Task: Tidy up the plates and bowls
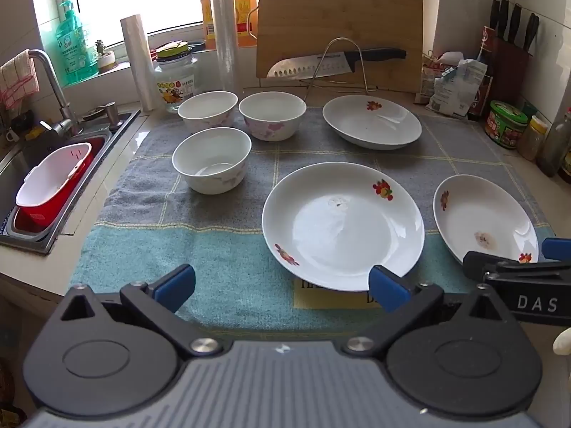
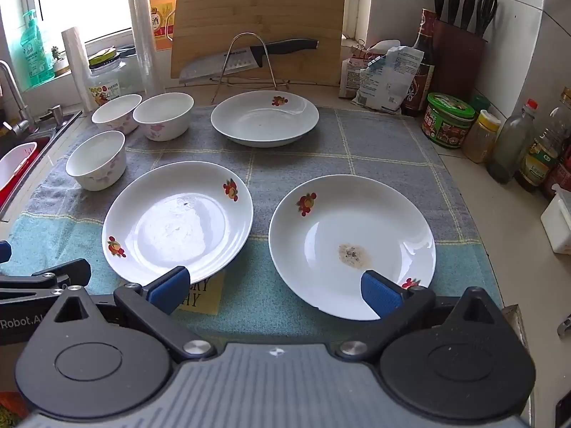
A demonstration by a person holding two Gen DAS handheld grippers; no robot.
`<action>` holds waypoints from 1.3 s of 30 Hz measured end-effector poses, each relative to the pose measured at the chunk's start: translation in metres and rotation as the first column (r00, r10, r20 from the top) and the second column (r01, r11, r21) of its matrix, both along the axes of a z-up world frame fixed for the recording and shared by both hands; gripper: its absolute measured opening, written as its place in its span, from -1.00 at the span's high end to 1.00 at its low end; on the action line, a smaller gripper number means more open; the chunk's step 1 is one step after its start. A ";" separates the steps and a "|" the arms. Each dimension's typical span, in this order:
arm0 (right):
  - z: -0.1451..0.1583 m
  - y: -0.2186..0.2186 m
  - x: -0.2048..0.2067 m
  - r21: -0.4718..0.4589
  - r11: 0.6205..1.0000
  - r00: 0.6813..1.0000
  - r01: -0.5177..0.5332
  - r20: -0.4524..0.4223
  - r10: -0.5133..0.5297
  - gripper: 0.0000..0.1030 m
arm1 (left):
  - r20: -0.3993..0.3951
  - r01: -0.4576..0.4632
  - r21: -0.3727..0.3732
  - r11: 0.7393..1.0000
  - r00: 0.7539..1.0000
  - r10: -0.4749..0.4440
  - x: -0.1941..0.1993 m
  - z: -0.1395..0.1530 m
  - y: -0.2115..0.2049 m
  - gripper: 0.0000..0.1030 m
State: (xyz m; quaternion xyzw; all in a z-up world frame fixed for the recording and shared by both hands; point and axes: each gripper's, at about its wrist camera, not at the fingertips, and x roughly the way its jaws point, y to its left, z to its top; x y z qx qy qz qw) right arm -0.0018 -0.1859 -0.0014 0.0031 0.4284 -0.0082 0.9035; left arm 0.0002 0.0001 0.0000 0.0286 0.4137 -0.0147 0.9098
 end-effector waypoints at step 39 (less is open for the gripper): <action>0.012 0.009 -0.013 -0.039 0.998 0.999 0.047 0.028 -0.046 -1.00 | 0.008 0.021 -0.033 0.999 1.000 -0.021 -0.001 0.007 0.007 -0.99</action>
